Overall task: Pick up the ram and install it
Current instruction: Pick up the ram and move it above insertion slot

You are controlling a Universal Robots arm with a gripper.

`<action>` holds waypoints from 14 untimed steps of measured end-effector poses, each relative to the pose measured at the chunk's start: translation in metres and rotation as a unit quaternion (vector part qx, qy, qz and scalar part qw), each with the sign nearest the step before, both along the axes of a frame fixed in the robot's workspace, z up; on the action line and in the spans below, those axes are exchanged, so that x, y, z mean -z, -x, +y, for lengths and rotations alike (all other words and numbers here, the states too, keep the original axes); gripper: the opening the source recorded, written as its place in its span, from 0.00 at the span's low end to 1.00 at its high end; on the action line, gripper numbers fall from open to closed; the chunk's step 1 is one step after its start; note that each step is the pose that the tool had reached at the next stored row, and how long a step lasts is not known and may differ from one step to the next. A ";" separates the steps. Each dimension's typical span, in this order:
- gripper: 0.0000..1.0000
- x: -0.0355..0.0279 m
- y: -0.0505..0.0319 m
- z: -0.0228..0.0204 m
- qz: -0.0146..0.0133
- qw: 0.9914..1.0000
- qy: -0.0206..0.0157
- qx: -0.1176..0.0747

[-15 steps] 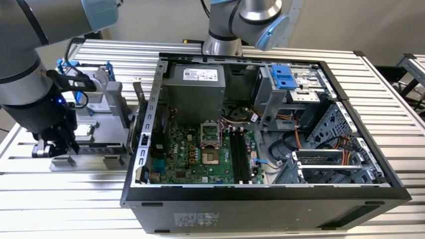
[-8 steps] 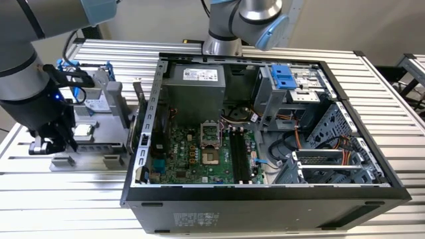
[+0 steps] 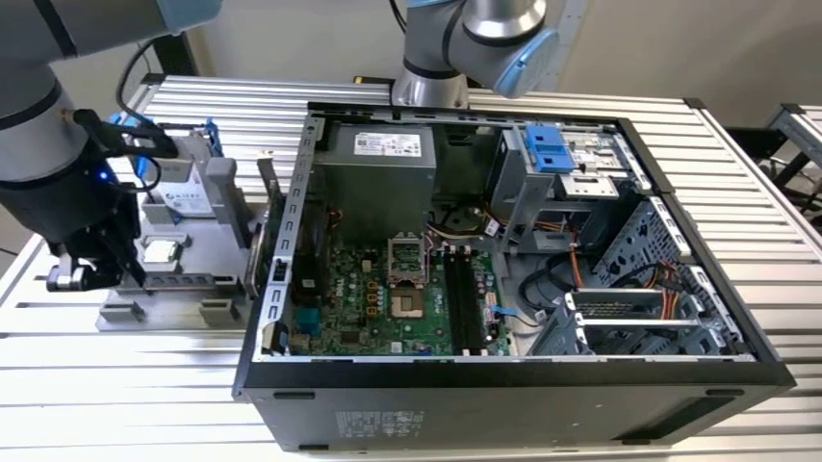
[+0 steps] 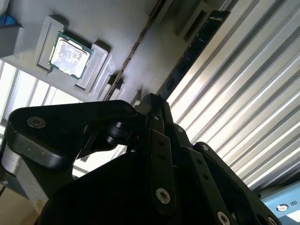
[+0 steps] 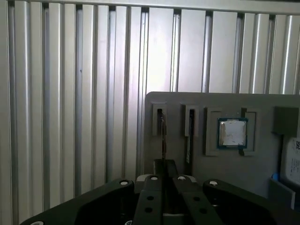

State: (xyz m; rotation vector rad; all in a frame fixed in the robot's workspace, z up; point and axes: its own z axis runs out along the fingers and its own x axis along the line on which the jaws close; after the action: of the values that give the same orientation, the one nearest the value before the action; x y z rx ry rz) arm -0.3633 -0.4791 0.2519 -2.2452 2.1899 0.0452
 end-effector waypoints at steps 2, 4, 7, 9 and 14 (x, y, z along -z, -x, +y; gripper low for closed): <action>0.00 -0.0037 0.0000 0.0000 0.000 1.000 0.000 0.000; 0.00 -0.0081 0.0000 0.0000 0.000 1.000 0.000 0.000; 0.00 -0.0165 0.0000 0.0000 0.000 1.000 0.000 0.000; 0.00 -0.0221 0.0000 0.0000 0.000 1.000 0.000 0.000; 0.00 -0.0332 0.0000 0.0000 0.000 1.000 0.000 0.000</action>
State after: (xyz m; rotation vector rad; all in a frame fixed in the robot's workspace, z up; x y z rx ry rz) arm -0.3633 -0.4791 0.2851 -2.2444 2.1901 0.0457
